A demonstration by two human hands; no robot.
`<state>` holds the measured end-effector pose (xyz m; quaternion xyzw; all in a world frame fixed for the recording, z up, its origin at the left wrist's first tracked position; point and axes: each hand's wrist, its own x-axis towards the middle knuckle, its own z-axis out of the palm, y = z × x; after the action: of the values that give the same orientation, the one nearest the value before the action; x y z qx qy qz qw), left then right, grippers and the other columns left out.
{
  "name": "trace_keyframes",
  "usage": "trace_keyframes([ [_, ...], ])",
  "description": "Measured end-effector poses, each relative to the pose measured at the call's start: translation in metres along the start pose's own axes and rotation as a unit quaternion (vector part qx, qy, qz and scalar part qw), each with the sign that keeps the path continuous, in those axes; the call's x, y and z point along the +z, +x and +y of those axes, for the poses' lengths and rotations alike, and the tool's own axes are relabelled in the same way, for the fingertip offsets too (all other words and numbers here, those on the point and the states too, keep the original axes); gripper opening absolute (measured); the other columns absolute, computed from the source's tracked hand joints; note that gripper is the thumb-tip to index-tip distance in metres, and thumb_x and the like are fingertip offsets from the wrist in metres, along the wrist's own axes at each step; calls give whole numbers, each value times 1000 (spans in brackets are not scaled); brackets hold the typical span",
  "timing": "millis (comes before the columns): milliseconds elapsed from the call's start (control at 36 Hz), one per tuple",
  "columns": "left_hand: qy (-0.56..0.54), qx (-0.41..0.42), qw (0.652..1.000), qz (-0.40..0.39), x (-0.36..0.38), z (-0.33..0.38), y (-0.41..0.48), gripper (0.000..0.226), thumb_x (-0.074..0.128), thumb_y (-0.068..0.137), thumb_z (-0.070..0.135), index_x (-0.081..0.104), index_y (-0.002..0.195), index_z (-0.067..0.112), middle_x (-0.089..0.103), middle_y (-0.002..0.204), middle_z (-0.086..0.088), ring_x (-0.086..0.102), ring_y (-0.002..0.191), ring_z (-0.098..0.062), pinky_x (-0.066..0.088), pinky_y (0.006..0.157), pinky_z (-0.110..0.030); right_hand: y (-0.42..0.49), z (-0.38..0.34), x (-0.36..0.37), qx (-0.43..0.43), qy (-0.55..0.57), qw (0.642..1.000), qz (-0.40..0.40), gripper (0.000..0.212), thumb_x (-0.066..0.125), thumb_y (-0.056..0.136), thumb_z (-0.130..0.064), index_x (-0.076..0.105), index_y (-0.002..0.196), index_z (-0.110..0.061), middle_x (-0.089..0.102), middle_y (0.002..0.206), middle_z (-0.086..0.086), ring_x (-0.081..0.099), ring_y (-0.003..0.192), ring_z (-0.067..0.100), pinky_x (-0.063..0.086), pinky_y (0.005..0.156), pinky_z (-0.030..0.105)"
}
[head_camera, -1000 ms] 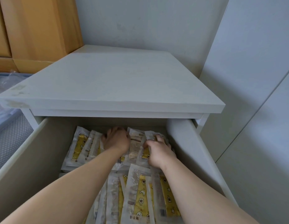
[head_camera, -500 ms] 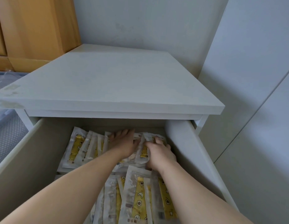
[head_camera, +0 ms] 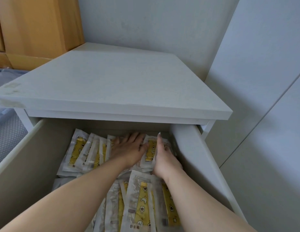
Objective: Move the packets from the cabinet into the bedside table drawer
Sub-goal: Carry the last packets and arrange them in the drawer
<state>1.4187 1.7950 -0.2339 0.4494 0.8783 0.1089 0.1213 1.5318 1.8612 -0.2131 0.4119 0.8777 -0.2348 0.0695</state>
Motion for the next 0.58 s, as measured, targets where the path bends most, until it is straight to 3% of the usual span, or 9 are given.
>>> trace_keyframes([
  [83,21,15,999,-38,-1,0,6,56,16,98,53,5,150,34,1,159,11,-5,146,-18,0,115,-47,4,1,2,-2,21,1000,16,101,55,89,-6,-26,142,-37,28,151,7,58,108,26,50,81,37],
  [139,14,23,999,-45,0,0,9,56,23,98,52,10,149,35,2,159,11,-7,146,-20,-1,115,-49,5,1,2,-2,21,1000,13,100,54,89,-4,-23,144,-34,30,149,8,57,110,27,50,79,37],
  [194,-10,31,999,-39,0,0,9,53,31,96,49,19,147,36,6,158,12,-6,146,-19,0,115,-50,4,1,1,-3,9,1000,-5,96,55,88,-3,-16,148,-30,23,153,7,46,125,29,47,94,40],
  [250,-35,37,998,-31,0,-1,9,51,37,95,46,26,144,36,9,157,13,-2,145,-17,0,115,-48,3,0,-2,-6,-11,999,-39,89,56,87,-6,-4,150,-27,6,158,3,21,141,32,33,110,45],
  [333,-84,32,996,-11,-2,-2,9,43,38,97,37,34,140,33,19,153,12,9,144,-15,5,116,-44,1,-6,-9,0,-13,996,-86,90,63,85,-16,3,151,-22,-6,158,4,-5,145,31,19,116,45],
  [417,-155,0,987,45,-5,-3,8,36,40,97,23,45,133,26,38,143,2,33,134,-20,24,112,-42,3,-13,-16,15,60,993,-105,86,64,82,-24,12,150,-16,2,158,9,5,145,32,25,114,44],
  [472,-122,-25,990,59,-10,-4,5,41,40,98,21,40,139,24,36,146,-1,31,136,-22,25,113,-43,5,-13,-15,21,112,990,-84,73,54,86,-21,19,149,-18,10,156,8,17,142,31,29,112,43],
  [583,-4,-21,1000,-7,-19,-7,-3,50,30,101,34,19,149,26,12,158,2,5,146,-21,5,116,-45,6,-5,-8,8,94,995,-38,60,36,95,-13,16,150,-26,-4,159,5,-6,145,30,8,116,44],
])
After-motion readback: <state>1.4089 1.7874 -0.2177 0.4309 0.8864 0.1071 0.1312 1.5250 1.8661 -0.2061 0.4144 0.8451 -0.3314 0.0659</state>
